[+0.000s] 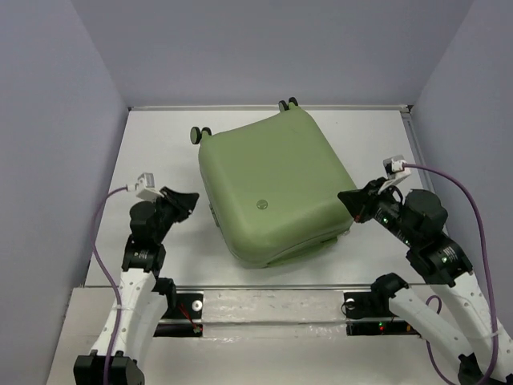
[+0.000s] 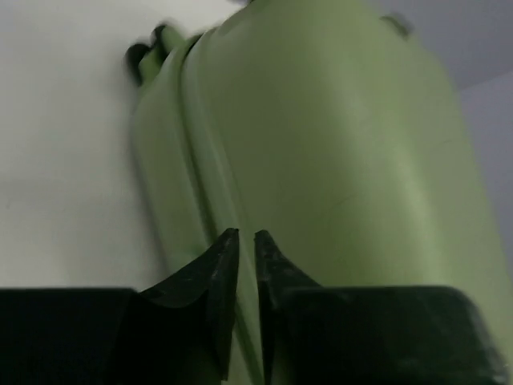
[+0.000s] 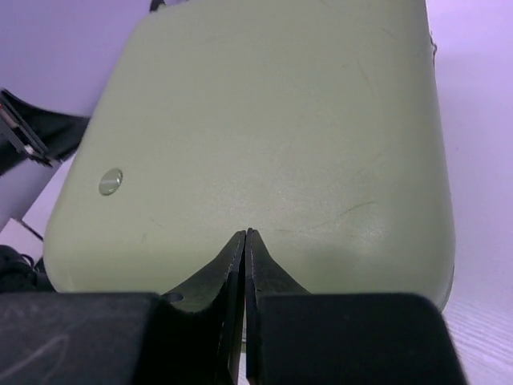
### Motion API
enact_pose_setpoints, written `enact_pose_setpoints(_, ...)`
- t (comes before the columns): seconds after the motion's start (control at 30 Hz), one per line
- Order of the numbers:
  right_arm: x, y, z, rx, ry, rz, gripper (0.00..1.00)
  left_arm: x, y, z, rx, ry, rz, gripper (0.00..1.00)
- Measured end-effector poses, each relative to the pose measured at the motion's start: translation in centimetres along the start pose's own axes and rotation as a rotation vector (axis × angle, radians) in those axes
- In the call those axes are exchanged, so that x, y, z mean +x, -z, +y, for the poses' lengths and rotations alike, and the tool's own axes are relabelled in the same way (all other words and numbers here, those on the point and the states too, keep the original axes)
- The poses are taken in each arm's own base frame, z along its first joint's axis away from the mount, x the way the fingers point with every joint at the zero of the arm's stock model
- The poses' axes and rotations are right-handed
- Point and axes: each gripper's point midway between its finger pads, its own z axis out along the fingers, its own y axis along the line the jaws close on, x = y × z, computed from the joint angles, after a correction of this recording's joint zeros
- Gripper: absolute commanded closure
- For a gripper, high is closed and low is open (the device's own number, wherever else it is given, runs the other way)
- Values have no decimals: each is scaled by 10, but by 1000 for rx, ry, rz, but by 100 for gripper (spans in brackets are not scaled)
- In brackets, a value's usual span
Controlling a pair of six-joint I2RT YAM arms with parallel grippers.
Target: Pack the luggage
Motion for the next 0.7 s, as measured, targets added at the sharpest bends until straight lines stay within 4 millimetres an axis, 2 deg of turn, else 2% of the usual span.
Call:
enact_pose_setpoints(0.03,6,0,-2,8,-3,27,93,16,4,13,-25,17,30,91)
enact_pose_setpoints(0.07,11,0,-2,6,-5,57,93,47,11,40,-91,55,100,94)
enact_pose_setpoints(0.13,20,1,8,-42,-12,136,93,75,19,60,-144,90,170,94)
enact_pose_setpoints(0.17,23,1,14,-72,-16,169,93,90,24,63,-155,104,212,94)
enact_pose_setpoints(0.27,37,3,39,-211,-20,278,93,95,26,54,-125,98,230,94)
enact_pose_setpoints(0.4,89,21,65,-356,-32,489,93,96,26,48,-110,95,233,94)
enact_pose_setpoints(0.5,116,45,80,-436,-33,592,93,101,27,44,-101,100,249,94)
enact_pose_setpoints(0.6,142,56,86,-469,-33,661,93,118,30,38,-77,96,295,94)
enact_pose_setpoints(0.7,190,65,97,-499,1,786,93,131,32,34,-64,100,319,94)
